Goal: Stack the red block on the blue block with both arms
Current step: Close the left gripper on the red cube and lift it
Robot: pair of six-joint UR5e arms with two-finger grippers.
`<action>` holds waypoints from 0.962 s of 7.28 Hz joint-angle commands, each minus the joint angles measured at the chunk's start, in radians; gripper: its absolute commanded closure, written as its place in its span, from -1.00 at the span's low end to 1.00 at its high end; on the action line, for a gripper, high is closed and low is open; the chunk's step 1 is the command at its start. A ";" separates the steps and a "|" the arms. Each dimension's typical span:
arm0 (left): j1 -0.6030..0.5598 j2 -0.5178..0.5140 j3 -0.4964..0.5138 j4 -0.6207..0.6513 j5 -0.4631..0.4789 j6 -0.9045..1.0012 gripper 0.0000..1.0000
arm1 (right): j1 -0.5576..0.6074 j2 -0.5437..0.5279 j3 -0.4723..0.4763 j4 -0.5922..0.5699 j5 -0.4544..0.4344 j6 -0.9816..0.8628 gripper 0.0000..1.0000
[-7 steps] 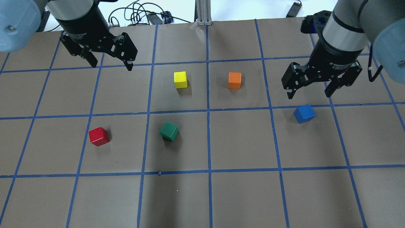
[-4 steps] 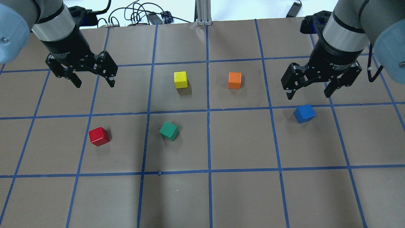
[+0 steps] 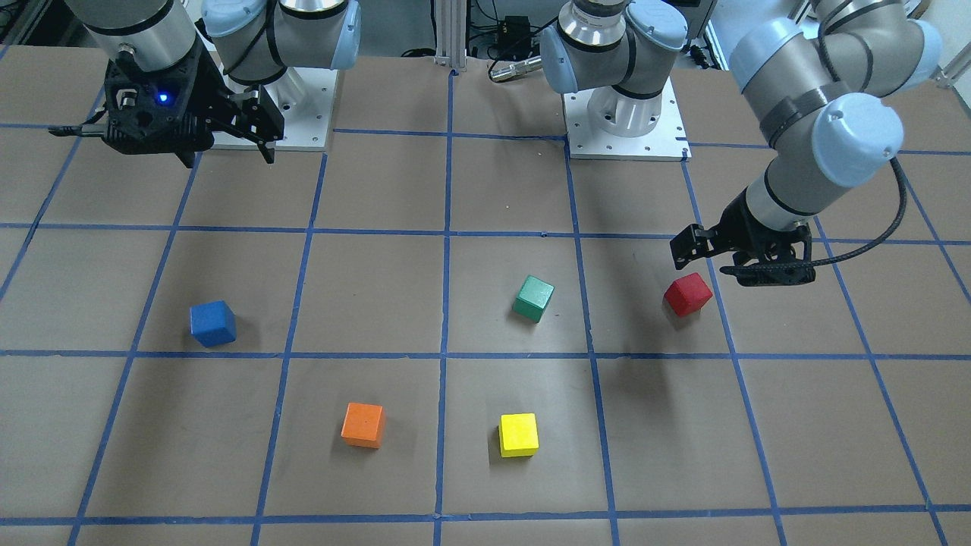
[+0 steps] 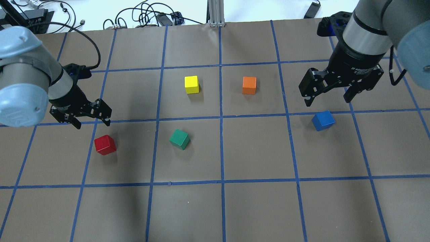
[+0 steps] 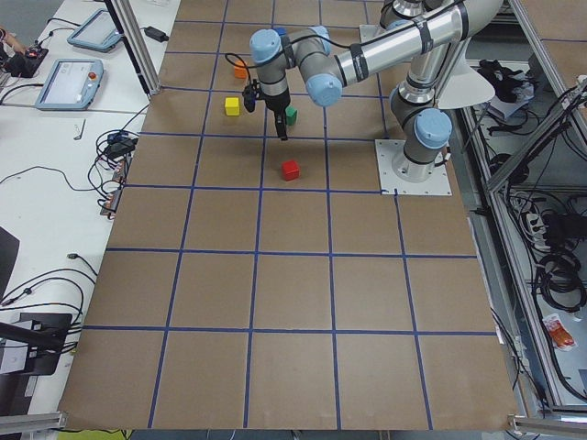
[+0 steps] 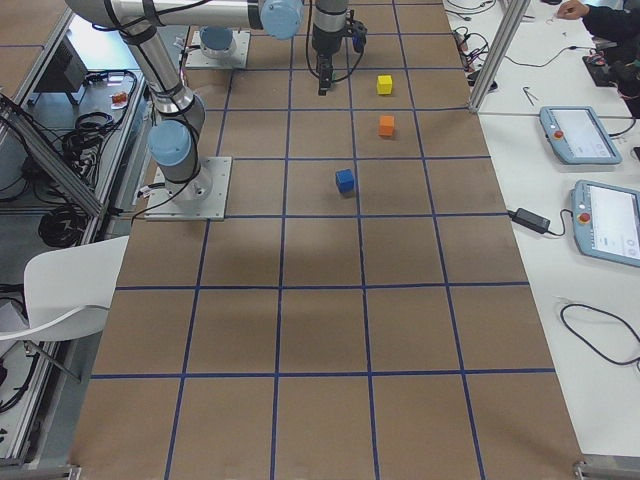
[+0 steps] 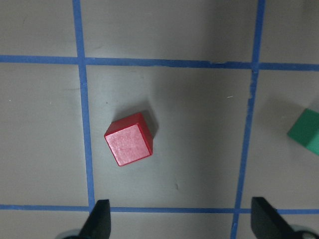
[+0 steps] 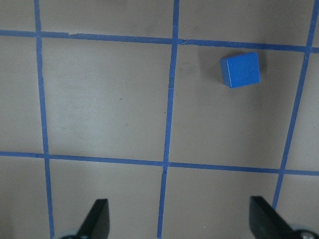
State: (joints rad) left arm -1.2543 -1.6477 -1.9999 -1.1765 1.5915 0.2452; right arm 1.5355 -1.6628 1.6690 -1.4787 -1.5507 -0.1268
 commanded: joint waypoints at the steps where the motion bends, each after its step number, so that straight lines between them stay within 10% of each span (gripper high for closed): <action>1: 0.042 -0.044 -0.179 0.260 -0.002 0.006 -1.00 | 0.000 0.000 0.000 0.000 0.000 -0.017 -1.00; 4: 0.050 -0.133 -0.198 0.339 0.001 0.017 -0.85 | -0.002 0.001 0.000 -0.014 -0.016 0.001 -1.00; 5: 0.050 -0.145 -0.194 0.354 0.004 0.032 -0.32 | -0.002 0.000 -0.003 -0.011 -0.002 0.004 -1.00; 6: 0.052 -0.142 -0.180 0.359 0.024 0.064 0.64 | -0.002 0.000 -0.003 -0.006 -0.003 0.006 -1.00; 7: 0.050 -0.130 -0.177 0.360 0.059 0.115 1.00 | -0.002 0.000 -0.002 -0.008 -0.005 0.007 -1.00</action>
State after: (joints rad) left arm -1.2040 -1.7853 -2.1836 -0.8222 1.6171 0.3094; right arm 1.5341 -1.6625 1.6666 -1.4869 -1.5555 -0.1217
